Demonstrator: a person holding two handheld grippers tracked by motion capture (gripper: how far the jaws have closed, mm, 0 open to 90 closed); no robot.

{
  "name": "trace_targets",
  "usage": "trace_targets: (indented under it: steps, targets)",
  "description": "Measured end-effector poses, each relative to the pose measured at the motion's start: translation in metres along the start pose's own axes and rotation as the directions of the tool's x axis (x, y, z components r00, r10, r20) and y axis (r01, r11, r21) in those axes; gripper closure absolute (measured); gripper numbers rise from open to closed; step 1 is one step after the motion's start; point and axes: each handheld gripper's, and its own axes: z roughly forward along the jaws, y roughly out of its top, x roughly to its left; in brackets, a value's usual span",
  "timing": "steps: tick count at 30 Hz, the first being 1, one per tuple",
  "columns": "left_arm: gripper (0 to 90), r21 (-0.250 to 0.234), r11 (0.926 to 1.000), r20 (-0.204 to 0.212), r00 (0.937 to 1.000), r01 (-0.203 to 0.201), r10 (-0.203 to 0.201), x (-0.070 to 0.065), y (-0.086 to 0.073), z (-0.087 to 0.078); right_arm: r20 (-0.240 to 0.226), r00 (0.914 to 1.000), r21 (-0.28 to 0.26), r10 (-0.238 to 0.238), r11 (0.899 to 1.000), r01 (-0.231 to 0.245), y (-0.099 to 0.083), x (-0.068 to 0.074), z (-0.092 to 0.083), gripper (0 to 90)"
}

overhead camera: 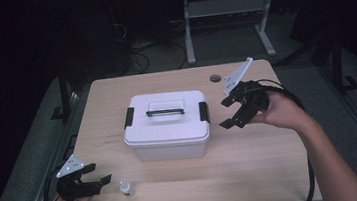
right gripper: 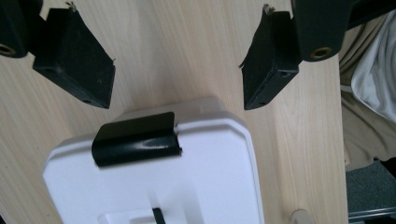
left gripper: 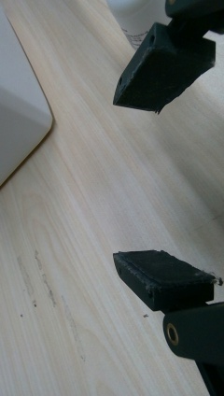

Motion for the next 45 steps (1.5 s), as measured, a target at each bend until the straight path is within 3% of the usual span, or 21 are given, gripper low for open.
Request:
trace_targets:
  steps: [27,45]
  targets:
    - [21.7,0.003,1.0,0.003,1.0,-0.006,0.006,0.001,-0.001,0.0,-0.035,0.9968,0.009,-0.071,0.997,0.072,0.055,-0.009,0.025,27.5]
    - [21.3,0.006,1.0,-0.002,1.0,-0.007,0.007,0.0,0.001,0.002,-0.051,0.9932,0.06,-0.104,0.992,0.107,0.085,-0.011,0.04,31.2]
